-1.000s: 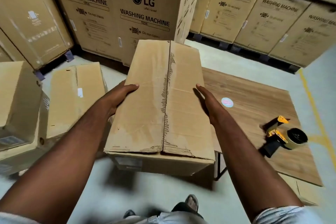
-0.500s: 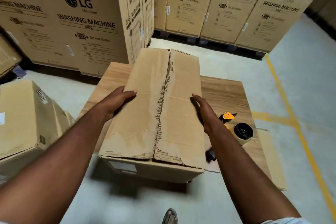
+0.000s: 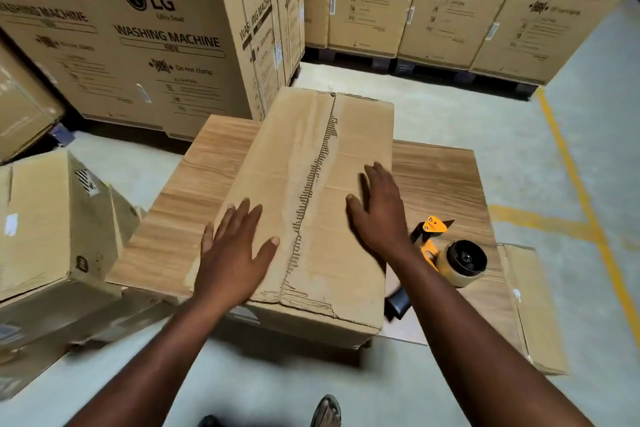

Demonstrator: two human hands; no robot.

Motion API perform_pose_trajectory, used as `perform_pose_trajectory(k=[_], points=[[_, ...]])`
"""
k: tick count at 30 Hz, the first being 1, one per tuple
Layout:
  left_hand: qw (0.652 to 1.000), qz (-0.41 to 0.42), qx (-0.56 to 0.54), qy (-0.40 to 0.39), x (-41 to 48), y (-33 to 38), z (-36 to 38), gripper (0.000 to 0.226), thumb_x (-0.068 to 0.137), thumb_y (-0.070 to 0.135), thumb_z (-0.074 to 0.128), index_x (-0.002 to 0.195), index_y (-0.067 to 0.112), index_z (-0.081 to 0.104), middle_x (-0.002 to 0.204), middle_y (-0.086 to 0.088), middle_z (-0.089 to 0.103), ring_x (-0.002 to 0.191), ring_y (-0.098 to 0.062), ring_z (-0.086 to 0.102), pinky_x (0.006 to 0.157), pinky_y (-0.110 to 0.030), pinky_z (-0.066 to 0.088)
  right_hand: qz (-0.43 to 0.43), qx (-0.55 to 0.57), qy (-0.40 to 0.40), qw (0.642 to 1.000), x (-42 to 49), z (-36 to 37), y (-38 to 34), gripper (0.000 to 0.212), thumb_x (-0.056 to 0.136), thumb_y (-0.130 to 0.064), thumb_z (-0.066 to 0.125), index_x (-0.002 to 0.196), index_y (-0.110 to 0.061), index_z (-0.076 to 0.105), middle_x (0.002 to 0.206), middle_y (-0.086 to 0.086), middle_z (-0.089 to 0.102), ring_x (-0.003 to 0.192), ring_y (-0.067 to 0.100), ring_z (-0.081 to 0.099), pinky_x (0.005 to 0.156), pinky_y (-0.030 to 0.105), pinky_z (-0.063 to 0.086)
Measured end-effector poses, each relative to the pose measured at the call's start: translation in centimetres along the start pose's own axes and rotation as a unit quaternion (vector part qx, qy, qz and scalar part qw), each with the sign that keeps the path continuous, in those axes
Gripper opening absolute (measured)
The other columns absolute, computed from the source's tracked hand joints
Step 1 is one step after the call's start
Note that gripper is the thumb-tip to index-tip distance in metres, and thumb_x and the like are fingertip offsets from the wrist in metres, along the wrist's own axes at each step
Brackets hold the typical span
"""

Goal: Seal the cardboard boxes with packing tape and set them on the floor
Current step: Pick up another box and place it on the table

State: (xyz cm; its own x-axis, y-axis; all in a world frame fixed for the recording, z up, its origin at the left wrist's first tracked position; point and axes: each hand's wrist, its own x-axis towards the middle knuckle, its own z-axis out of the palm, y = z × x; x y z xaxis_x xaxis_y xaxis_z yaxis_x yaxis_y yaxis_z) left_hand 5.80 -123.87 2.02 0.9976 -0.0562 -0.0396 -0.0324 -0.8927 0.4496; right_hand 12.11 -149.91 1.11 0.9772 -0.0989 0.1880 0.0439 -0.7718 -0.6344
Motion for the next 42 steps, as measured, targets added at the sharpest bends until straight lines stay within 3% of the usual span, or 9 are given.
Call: perform_pose_trajectory(k=[3, 12, 17, 22, 30, 32, 35, 39, 42], points=[[0.999, 0.027, 0.034, 0.033, -4.5, -0.7, 0.9, 0.063, 0.095, 0.063, 0.027, 0.152, 0.036, 0.032, 0.164, 0.014, 0.017, 0.152, -0.007, 0.01, 0.122, -0.045, 0.006, -0.025, -0.083, -0.075, 0.993, -0.1, 0.3, -0.1, 0.065, 0.092, -0.049, 0.043, 0.147, -0.014, 0.041, 0.163, 0.008, 0.026, 0.152, 0.03, 0.014, 0.116, 0.049, 0.024], [0.996, 0.023, -0.011, 0.082, 0.3, -4.4, -1.6, 0.047, 0.099, 0.053, 0.032, 0.14, 0.039, 0.049, 0.154, 0.021, 0.038, 0.143, 0.0, 0.028, 0.117, -0.041, 0.009, 0.038, -0.107, -0.008, 0.994, 0.4, 3.5, -3.7, 0.063, 0.094, -0.047, 0.048, 0.146, -0.013, 0.04, 0.163, 0.008, 0.024, 0.152, 0.029, 0.013, 0.117, 0.051, 0.026], [0.998, 0.004, -0.042, 0.046, 8.9, -11.3, -6.0, 0.062, 0.091, 0.066, 0.026, 0.142, 0.038, 0.048, 0.155, 0.016, 0.039, 0.144, -0.009, 0.03, 0.116, -0.041, 0.013, 0.124, -0.173, -0.013, 0.977, 1.2, 8.7, -10.0, 0.077, 0.093, -0.055, 0.035, 0.155, -0.009, 0.026, 0.166, 0.014, 0.01, 0.153, 0.03, 0.0, 0.121, 0.057, 0.0], [0.999, 0.003, 0.014, 0.037, 15.1, -15.7, -7.8, 0.077, 0.087, 0.07, 0.025, 0.151, 0.028, 0.037, 0.161, 0.007, 0.03, 0.15, -0.016, 0.022, 0.117, -0.038, 0.011, 0.09, -0.195, -0.076, 0.974, 1.7, 12.1, -14.4, 0.085, 0.095, -0.06, 0.023, 0.158, -0.005, 0.011, 0.165, 0.02, -0.004, 0.152, 0.033, -0.012, 0.122, 0.052, -0.009], [0.996, 0.042, 0.036, 0.068, 15.2, -16.3, -7.0, 0.07, 0.093, 0.062, 0.031, 0.15, 0.024, 0.039, 0.161, 0.004, 0.031, 0.15, -0.018, 0.023, 0.121, -0.047, -0.001, 0.121, -0.25, -0.106, 0.955, 13.5, 8.0, -7.0, 0.088, 0.096, -0.07, 0.017, 0.159, -0.01, 0.003, 0.166, 0.013, -0.006, 0.154, 0.028, -0.008, 0.123, 0.05, -0.002], [0.998, 0.013, 0.029, 0.058, 14.7, -15.7, -7.3, 0.065, 0.096, 0.059, 0.034, 0.152, 0.026, 0.035, 0.164, 0.007, 0.023, 0.152, -0.015, 0.014, 0.118, -0.054, -0.009, 0.152, -0.254, -0.099, 0.95, 16.3, 6.6, -5.0, 0.092, 0.094, -0.073, 0.016, 0.159, -0.009, 0.005, 0.166, 0.016, -0.004, 0.153, 0.031, -0.006, 0.123, 0.053, 0.001], [1.0, -0.015, -0.022, 0.006, 12.3, -14.9, -6.7, 0.064, 0.099, 0.054, 0.038, 0.157, 0.031, 0.022, 0.166, 0.013, 0.0, 0.152, -0.01, -0.01, 0.118, -0.058, -0.005, 0.185, -0.26, -0.102, 0.942, 19.3, 5.1, -2.7, 0.096, 0.092, -0.077, 0.017, 0.159, -0.009, 0.005, 0.166, 0.017, -0.005, 0.153, 0.033, -0.006, 0.122, 0.055, 0.001], [0.995, 0.042, -0.086, -0.011, 6.7, -13.4, -5.1, 0.073, 0.092, 0.057, 0.023, 0.159, 0.027, 0.016, 0.164, 0.016, -0.012, 0.149, -0.008, -0.024, 0.123, -0.043, 0.004, 0.196, -0.288, -0.095, 0.933, 22.3, 3.9, -0.6, 0.095, 0.09, -0.078, 0.021, 0.157, -0.011, 0.014, 0.164, 0.019, 0.013, 0.151, 0.036, 0.01, 0.121, 0.055, 0.009], [0.994, 0.032, -0.107, 0.01, 5.4, -12.3, -4.5, 0.075, 0.092, 0.055, 0.019, 0.158, 0.022, 0.017, 0.165, 0.015, -0.008, 0.149, -0.006, -0.023, 0.118, -0.02, -0.009, 0.19, -0.302, -0.086, 0.93, 23.2, 3.6, 0.1, 0.093, 0.089, -0.079, 0.023, 0.151, -0.01, 0.028, 0.152, 0.025, 0.034, 0.141, 0.041, 0.031, 0.116, 0.055, 0.021]])
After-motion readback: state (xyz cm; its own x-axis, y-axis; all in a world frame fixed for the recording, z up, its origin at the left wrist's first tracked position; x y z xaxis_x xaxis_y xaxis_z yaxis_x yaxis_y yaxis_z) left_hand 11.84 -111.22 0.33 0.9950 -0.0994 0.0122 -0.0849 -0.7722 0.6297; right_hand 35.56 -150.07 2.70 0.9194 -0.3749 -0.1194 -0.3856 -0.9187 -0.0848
